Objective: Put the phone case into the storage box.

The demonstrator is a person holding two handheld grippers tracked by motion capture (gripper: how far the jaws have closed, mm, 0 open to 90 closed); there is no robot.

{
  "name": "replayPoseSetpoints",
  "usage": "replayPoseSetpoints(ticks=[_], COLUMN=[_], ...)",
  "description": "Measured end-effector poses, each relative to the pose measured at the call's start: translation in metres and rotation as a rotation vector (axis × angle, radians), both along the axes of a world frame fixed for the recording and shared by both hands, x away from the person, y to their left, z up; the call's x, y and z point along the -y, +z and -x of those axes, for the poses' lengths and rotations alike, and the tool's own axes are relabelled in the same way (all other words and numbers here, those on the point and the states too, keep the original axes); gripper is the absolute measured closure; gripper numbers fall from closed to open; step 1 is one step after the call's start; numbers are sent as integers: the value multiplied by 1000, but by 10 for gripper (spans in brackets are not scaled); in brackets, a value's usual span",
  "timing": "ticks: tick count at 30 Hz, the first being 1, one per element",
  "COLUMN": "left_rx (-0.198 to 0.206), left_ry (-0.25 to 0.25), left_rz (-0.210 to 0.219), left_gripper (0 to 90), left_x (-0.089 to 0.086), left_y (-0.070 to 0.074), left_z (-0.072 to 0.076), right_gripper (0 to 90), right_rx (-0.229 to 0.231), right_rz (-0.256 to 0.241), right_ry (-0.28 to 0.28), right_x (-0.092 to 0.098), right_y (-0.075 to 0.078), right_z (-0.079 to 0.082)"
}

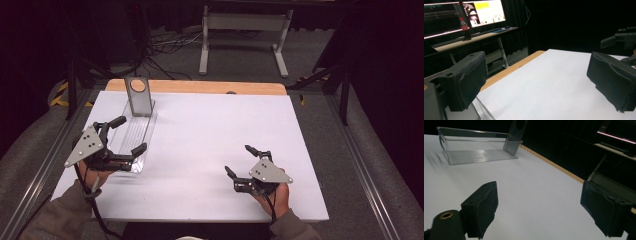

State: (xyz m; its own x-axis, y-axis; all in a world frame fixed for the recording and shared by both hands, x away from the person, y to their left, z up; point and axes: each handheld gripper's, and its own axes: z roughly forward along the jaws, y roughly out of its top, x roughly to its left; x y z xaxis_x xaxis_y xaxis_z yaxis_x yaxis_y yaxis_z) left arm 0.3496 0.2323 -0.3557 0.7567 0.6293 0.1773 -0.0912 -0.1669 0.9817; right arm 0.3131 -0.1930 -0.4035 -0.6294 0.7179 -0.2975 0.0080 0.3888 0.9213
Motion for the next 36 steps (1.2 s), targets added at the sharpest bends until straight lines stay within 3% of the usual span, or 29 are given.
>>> replayPoseSetpoints(ticks=[11, 36], left_rx=[-16, -30], left_ry=[-8, -18], left_rz=[-25, -16], left_gripper=[34, 32], left_x=[11, 18], left_y=[-9, -23], left_z=[5, 20], right_gripper=[105, 109], right_rx=[7, 8], right_rz=[-4, -12], right_ry=[-11, -8], right_x=[1, 5], right_y=[1, 2], right_z=[-1, -2])
